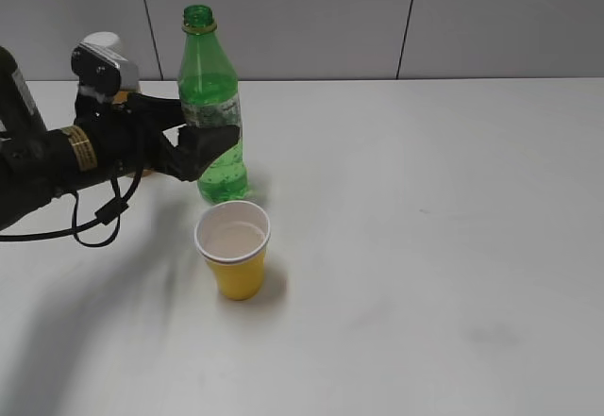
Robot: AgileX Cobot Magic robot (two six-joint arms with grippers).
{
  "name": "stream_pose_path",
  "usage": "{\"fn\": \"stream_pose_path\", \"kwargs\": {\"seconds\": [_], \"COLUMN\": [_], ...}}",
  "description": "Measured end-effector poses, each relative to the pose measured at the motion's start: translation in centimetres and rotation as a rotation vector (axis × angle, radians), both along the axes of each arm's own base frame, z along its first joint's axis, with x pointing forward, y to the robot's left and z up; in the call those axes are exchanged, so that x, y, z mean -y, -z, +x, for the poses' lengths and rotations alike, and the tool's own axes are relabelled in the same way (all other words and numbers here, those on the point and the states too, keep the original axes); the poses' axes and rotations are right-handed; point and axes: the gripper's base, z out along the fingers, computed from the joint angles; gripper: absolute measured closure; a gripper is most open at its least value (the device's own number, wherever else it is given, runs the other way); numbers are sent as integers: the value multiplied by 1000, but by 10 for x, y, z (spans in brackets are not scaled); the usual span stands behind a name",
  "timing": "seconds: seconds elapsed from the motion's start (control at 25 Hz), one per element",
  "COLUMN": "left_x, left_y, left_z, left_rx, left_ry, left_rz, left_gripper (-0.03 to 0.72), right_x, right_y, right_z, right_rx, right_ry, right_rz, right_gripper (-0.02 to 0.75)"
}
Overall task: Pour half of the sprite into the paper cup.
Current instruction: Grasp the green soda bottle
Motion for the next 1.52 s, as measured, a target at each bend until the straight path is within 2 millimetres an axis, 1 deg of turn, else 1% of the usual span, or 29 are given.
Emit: {"fn": "stream_pose_path", "kwargs": {"seconds": [0.24,0.48,0.68,0.88,1.0,1.24,1.52], "left_x": [12,20,23,23,23,23,22], "left_y": [13,19,24,26,26,26,24], "left_z": [13,26,27,27,27,28,27], "left_rx": [-10,-2,-15,-26,-25,-26,-25], "left_ry": [11,5,3,-9,-11,-15,-16], "left_rz": [-1,-12,-13,-14,-15,-16,-17], "left_gripper": [-5,-5,3,56,102,235,237], "right_x": [0,0,0,0,0,0,0], "right_y": [0,0,0,0,0,0,0], "right_z": [0,0,0,0,0,0,0], "right_rx": [0,0,0,0,0,0,0], "right_ry": [0,0,0,0,0,0,0], "right_rz": [0,0,0,0,0,0,0], "right_gripper": [161,161,162,162,164,164,164]}}
